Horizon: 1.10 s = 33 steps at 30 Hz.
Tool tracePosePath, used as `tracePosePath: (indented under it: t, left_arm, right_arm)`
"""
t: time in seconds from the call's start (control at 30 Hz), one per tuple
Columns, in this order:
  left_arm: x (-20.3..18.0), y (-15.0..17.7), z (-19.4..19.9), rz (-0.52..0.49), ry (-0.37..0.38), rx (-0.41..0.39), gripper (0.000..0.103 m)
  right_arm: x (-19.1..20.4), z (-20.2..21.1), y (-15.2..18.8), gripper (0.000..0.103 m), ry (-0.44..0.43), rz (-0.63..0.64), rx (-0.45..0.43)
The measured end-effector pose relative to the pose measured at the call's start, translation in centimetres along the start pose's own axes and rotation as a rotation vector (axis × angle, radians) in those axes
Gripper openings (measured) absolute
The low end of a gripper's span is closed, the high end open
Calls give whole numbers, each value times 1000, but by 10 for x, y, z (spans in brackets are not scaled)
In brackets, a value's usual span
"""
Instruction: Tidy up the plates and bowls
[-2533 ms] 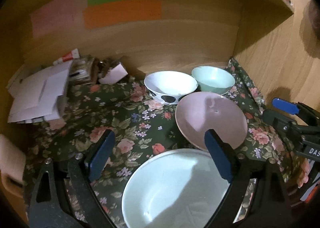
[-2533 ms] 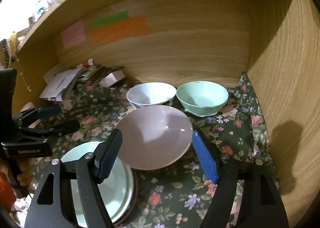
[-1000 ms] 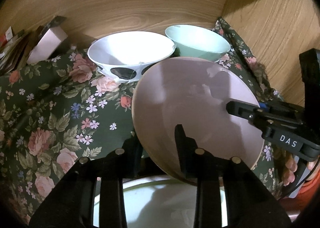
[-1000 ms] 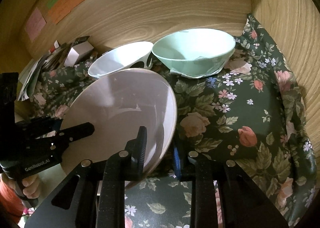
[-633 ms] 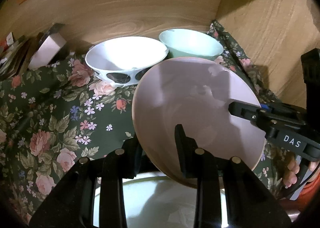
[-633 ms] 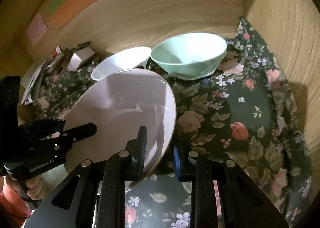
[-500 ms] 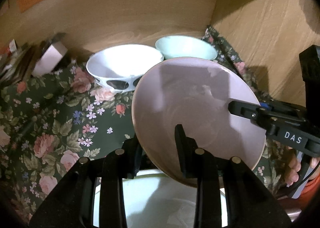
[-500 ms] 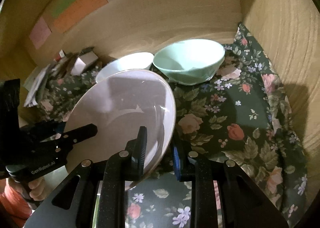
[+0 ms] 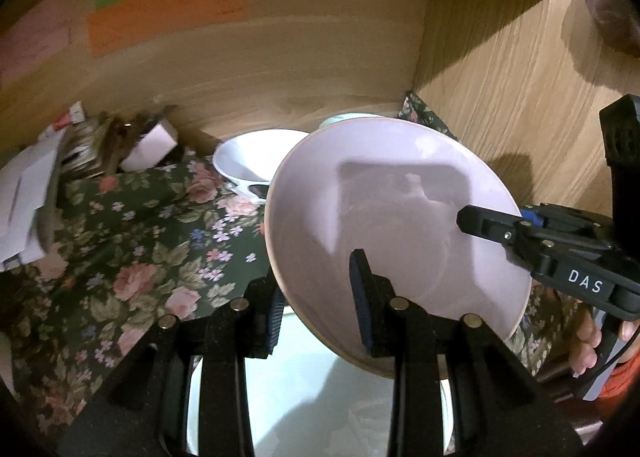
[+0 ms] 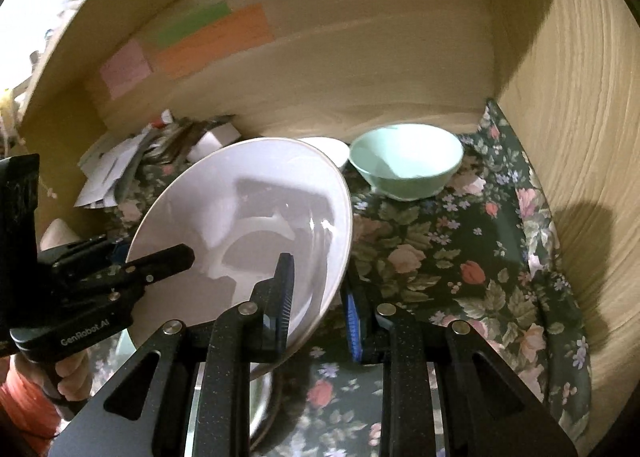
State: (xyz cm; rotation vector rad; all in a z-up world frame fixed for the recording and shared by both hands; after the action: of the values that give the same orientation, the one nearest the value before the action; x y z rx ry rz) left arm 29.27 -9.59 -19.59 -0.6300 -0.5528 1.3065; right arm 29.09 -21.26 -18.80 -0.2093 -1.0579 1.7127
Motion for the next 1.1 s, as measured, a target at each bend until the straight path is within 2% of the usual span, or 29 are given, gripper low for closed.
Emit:
tracePosePath:
  t: [0.57, 1.1]
  left_arm:
    - [59, 44, 66, 121, -63, -43, 31]
    - [146, 102, 97, 253, -178, -29, 29]
  right_arm:
    - [85, 6, 13, 21, -81, 90, -18]
    - [164, -45, 37, 21, -213, 153, 71]
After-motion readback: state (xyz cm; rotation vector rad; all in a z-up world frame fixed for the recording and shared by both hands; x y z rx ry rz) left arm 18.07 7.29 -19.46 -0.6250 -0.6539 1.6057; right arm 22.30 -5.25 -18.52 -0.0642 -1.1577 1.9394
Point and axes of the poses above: each gripper's, at about its wrist camera, not at the fingertips, and z roughly against the way its jaws point, x to its left, y to its underside, the point moved 9 cm from there along -z, roughly the way its jaws point, and after that the axes turned 9 degrees about -y, right-handed, at the moved point
